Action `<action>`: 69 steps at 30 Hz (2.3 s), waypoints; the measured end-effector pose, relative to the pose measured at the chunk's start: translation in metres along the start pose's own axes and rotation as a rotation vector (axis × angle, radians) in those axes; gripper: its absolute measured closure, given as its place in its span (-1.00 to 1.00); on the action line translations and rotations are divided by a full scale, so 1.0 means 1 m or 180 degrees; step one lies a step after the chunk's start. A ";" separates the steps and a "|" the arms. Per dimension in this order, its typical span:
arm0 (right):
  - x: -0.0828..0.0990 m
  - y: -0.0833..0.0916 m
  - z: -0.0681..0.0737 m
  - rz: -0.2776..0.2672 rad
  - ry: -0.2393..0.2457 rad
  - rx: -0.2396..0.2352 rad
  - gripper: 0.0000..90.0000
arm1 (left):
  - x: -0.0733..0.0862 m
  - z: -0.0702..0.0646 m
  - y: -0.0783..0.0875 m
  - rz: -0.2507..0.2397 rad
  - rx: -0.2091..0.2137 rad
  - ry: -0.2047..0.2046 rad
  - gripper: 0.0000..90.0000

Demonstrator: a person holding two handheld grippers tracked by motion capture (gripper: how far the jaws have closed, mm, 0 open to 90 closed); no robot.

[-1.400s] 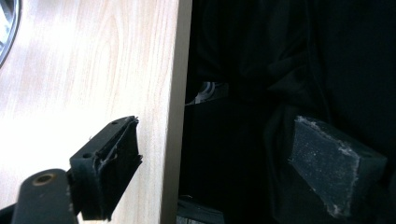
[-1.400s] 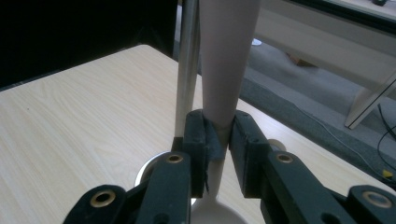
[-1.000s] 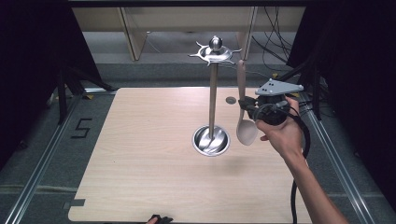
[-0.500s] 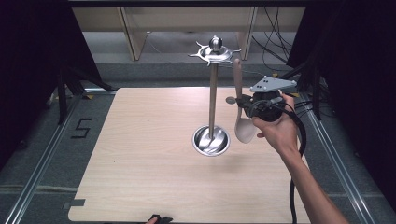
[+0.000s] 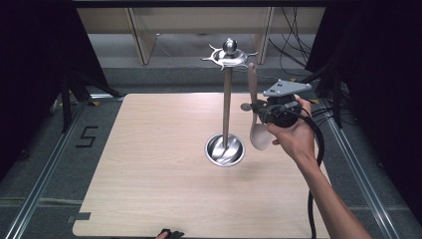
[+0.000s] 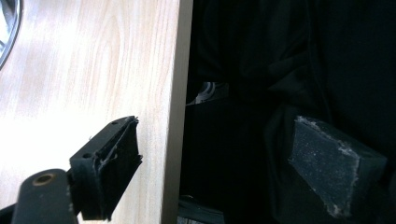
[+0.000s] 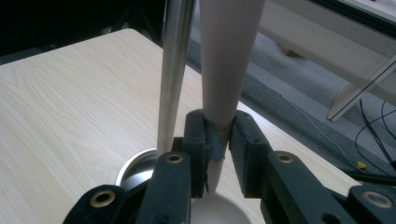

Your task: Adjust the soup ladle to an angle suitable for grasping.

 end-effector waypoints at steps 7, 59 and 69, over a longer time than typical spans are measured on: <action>-0.001 -0.004 0.000 0.0040 0.0046 0.0034 0.72 | 0.000 0.001 -0.001 -0.0002 0.0082 -0.0032 -0.67; 0.015 -0.007 0.013 -0.0296 -0.0214 -0.0275 0.67 | 0.000 -0.001 -0.001 0.0001 0.0012 -0.0003 -0.67; 0.014 0.002 0.014 -0.0439 -0.0294 -0.0379 0.50 | -0.001 0.000 0.000 0.0019 0.0034 -0.0015 -0.67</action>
Point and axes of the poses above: each handheld gripper's, and its own axes: y roughly backward along the jaws, x roughly out of its underside, z roughly to its left, the point moved 1 cm from there along -y, roughly forward along the jaws, and after that the axes turned 11 degrees about -y, right-handed, at the moved point
